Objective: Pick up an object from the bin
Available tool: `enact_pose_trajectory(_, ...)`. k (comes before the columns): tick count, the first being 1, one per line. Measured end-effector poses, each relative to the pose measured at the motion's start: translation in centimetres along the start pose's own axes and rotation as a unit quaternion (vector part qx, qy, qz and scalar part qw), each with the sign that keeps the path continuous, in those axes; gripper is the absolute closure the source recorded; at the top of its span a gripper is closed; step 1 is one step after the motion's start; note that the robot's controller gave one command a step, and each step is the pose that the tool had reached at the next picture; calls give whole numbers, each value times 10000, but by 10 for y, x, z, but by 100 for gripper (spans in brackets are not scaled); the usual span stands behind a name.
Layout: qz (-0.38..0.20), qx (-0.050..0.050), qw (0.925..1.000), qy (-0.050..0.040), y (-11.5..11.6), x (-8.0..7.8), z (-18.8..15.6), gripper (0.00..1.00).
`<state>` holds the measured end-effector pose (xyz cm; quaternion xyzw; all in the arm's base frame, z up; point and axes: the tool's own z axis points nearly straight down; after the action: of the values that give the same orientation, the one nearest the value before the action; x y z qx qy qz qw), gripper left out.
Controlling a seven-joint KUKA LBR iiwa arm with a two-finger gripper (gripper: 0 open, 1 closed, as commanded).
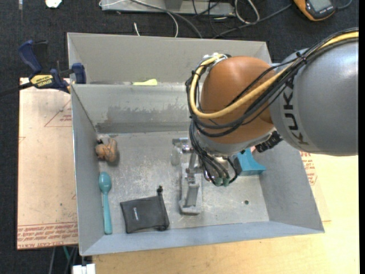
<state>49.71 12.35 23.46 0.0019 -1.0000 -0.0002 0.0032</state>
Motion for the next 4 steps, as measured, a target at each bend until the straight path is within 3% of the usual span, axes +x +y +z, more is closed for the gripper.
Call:
enact_pose_trajectory(1, 16, -5, 10000, -32, -1, -1, -3, 0)
enact_pose_trajectory(2, 42, -15, 10000, -51, 27, 10, 48, 0)
enact_pose_trajectory(3, 54, -10, 10000, -28, 37, 11, 79, 0)
enact_pose_trajectory(4, 63, -25, 10000, -52, 32, 8, 125, 0)
